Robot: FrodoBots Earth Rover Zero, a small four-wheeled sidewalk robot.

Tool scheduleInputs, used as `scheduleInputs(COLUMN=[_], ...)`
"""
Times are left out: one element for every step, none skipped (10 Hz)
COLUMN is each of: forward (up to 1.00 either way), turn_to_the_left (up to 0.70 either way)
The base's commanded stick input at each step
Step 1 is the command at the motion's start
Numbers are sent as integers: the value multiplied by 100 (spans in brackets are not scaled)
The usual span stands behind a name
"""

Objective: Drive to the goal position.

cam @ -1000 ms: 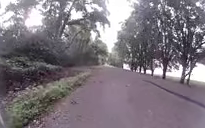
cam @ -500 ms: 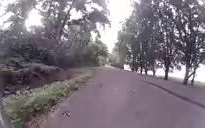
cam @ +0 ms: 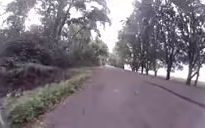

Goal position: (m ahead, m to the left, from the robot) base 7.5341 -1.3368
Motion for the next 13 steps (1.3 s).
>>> scheduleInputs(forward=[70, 70, 70, 70, 70, 70, 70, 70, 70, 70, 70, 70, 70], turn_to_the_left=[0, 0, 0, 0, 0, 0, 0, 0, 0, 0, 0, 0, 0])
